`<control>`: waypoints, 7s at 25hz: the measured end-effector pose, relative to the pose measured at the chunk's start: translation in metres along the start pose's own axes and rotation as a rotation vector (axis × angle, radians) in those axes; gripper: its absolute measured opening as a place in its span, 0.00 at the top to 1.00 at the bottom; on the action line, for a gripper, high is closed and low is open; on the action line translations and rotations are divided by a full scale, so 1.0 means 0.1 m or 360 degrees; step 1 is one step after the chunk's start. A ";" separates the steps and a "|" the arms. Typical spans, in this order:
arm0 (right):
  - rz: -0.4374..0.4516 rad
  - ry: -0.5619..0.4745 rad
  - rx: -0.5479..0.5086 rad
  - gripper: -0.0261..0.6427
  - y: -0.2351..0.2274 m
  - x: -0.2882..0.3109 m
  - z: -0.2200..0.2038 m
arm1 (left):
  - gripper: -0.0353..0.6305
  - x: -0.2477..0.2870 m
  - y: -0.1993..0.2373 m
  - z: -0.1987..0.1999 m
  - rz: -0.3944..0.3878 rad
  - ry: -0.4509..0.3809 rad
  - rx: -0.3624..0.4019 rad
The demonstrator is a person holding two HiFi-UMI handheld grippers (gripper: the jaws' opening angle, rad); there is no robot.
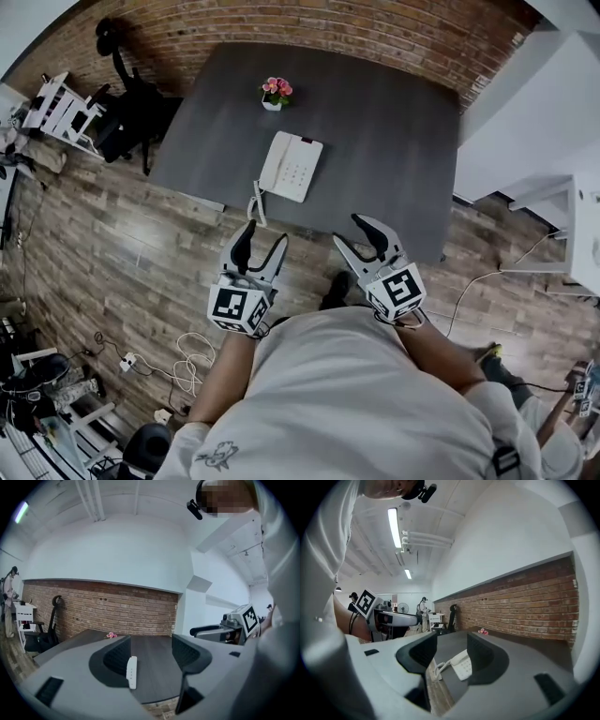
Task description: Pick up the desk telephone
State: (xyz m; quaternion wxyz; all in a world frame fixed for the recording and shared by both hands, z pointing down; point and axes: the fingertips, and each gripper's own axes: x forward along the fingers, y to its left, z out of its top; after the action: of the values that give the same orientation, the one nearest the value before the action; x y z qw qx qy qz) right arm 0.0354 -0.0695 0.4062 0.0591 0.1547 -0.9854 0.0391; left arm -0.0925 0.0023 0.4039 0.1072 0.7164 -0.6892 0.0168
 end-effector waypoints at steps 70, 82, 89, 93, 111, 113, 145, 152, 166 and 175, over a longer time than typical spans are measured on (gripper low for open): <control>-0.0540 0.0571 0.0620 0.68 -1.23 1.93 -1.69 | 0.44 2.39 1.85 -1.62 -0.0969 0.1080 -0.0130; -0.0356 0.0797 0.0901 0.71 -1.24 2.13 -2.63 | 0.37 2.58 1.98 -2.24 -0.1113 0.1271 -0.0354; -0.0304 0.0848 0.1063 0.73 -1.24 2.20 -2.89 | 0.37 2.60 2.05 -2.44 -0.1185 0.1343 -0.0524; -0.0236 0.0888 0.1088 0.73 -1.19 2.25 -2.99 | 0.37 2.63 2.06 -2.50 -0.1209 0.1344 -0.0639; -0.0016 0.0750 0.1423 0.83 -1.16 2.30 -2.99 | 0.44 2.64 1.97 -2.55 -0.1358 0.1292 -0.0881; -0.0031 0.0728 0.1466 0.84 -1.16 2.30 -2.99 | 0.45 2.64 1.98 -2.55 -0.1350 0.1282 -0.0891; -0.0169 0.0495 0.1333 0.87 -1.14 2.18 -1.86 | 0.49 2.43 1.86 -1.38 -0.1302 0.1018 -0.0707; -0.0198 0.0413 0.1223 0.87 -1.10 2.15 -1.45 | 0.49 2.35 1.84 -0.99 -0.1342 0.0890 -0.0650; -0.0226 0.0382 0.1106 0.87 -1.07 1.88 -1.08 | 0.49 2.20 1.59 -0.70 -0.1358 0.0818 -0.0598; -0.0146 0.0404 0.1109 0.87 -1.23 1.30 -1.09 | 0.49 2.16 0.98 -0.69 -0.1277 0.0781 -0.0588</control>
State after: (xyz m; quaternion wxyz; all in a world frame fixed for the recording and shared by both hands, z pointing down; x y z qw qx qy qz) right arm -0.0383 -0.2149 0.5383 0.1262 0.2036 -0.8899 0.3882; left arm -0.1702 -0.2007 0.5211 0.3889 0.8690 -0.3054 0.0198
